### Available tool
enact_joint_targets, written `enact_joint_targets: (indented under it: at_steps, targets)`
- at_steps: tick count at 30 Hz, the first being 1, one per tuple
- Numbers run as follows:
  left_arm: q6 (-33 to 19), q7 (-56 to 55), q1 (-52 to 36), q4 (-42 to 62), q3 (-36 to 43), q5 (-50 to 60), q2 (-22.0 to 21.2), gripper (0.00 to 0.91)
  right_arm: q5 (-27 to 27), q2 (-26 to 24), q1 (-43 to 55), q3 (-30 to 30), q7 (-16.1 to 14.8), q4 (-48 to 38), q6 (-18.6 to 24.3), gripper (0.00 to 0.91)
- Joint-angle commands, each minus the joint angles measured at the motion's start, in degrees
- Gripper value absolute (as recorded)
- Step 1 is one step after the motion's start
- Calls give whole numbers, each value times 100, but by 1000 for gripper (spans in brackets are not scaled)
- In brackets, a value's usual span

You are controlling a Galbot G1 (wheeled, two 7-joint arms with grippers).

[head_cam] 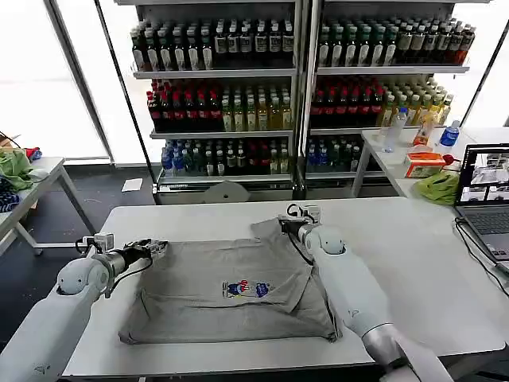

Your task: Fold and organize the clothes.

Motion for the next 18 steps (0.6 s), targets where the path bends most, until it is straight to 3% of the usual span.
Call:
enact_joint_targets:
  at_steps: [1,18]
  targets:
    - [56,70,97,-43,29,4,4,10,-1,30,11,-16,-2,-39,-7,0]
    - [-38,128,21,-134,-35,-165,33,10,113,4,-118,5,47,314,9,0]
